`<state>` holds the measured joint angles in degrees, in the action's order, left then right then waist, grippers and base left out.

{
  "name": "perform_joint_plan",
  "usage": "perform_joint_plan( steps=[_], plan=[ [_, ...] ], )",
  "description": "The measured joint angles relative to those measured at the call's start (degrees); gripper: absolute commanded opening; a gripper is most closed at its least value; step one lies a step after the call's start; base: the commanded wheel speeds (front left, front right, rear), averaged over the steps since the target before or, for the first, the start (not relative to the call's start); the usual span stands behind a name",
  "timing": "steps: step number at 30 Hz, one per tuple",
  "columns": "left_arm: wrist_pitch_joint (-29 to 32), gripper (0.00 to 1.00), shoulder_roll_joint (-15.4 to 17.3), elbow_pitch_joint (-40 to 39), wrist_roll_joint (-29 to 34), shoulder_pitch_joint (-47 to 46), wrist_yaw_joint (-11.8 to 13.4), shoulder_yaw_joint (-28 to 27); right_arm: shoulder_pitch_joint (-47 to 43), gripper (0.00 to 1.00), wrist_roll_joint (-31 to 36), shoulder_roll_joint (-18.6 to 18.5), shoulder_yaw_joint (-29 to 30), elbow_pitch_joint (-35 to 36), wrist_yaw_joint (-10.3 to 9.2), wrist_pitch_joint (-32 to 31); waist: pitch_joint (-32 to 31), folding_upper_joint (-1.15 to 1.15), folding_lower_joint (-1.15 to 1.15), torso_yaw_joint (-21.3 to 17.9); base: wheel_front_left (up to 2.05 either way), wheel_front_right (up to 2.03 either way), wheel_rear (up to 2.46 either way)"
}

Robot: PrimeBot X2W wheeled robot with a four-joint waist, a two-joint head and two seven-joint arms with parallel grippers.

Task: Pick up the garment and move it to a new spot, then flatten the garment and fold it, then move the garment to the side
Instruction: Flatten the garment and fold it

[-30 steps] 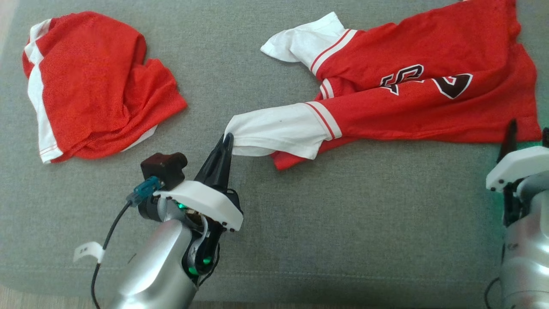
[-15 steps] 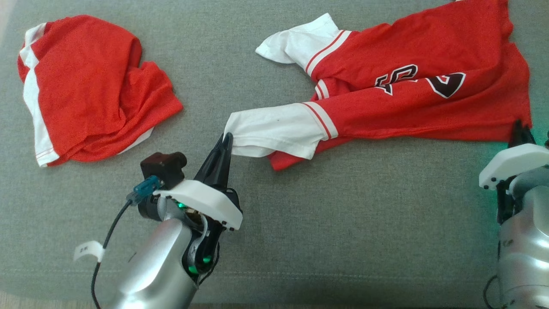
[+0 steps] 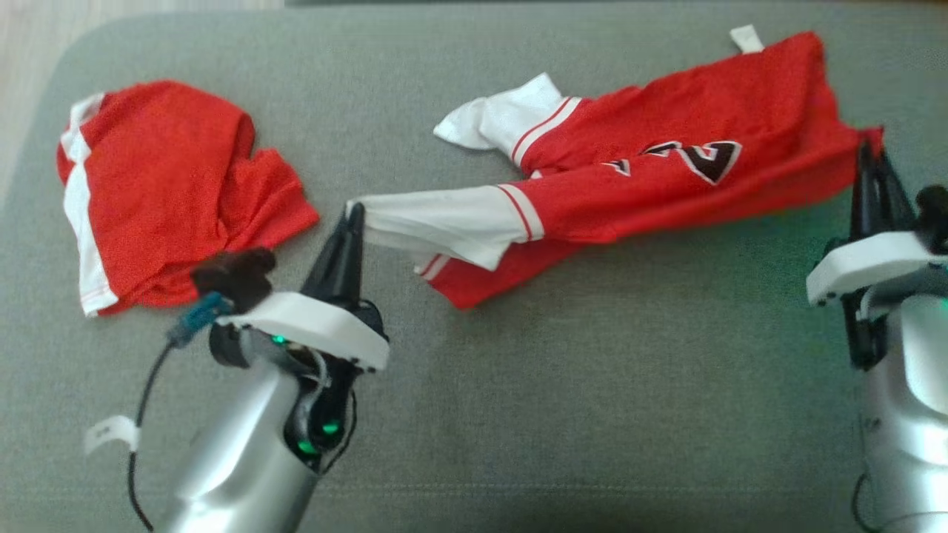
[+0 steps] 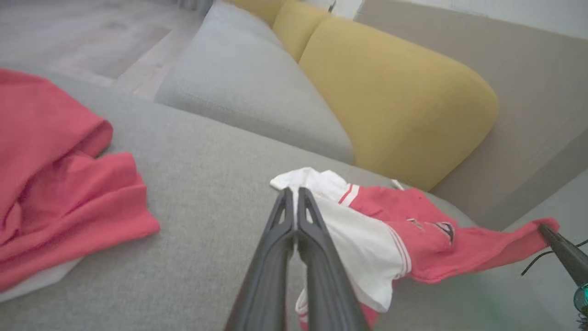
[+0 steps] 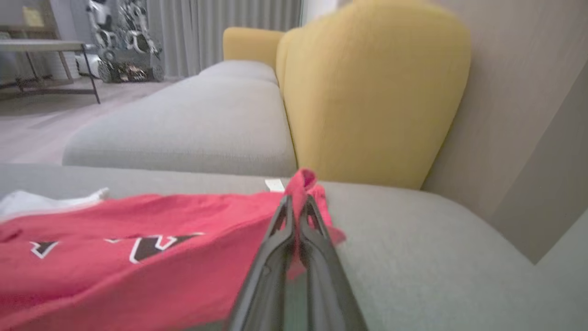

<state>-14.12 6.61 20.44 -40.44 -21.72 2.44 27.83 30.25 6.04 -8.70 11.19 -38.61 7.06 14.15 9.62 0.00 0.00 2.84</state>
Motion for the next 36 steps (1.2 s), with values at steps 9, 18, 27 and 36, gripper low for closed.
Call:
perform_joint_plan(
  steps=[9, 18, 27, 36],
  plan=[
    [4.19, 0.0, 4.89, -12.16, -0.47, -5.91, 1.69, -4.04, -0.86, 0.0, -8.79, -9.72, -10.61, 22.51, 0.0, 0.34, -7.01, 0.0, 0.0, -1.43, 0.0, 0.0, 0.0],
    [8.58, 0.0, 8.67, -25.94, 0.93, -12.77, 5.65, -7.36, 2.74, 0.0, -9.66, -15.04, -10.78, 35.02, 0.0, -2.91, -12.42, 0.0, 0.0, -2.82, 0.0, 0.0, 0.0],
    [17.51, 0.0, 12.0, -34.89, 2.04, -19.36, 9.17, -8.49, 4.37, 0.0, -11.1, -18.49, -7.14, 43.01, 0.0, -12.68, -13.98, 0.0, 0.0, -4.04, 0.0, 0.0, 0.0],
    [23.71, 0.0, 12.44, -20.53, 1.98, -31.9, 6.27, -5.64, 14.28, 0.0, -16.63, -18.95, -15.28, 32.5, 0.0, -17.78, -7.64, 0.0, 0.0, -5.41, 0.0, 0.0, 0.0]
  ],
)
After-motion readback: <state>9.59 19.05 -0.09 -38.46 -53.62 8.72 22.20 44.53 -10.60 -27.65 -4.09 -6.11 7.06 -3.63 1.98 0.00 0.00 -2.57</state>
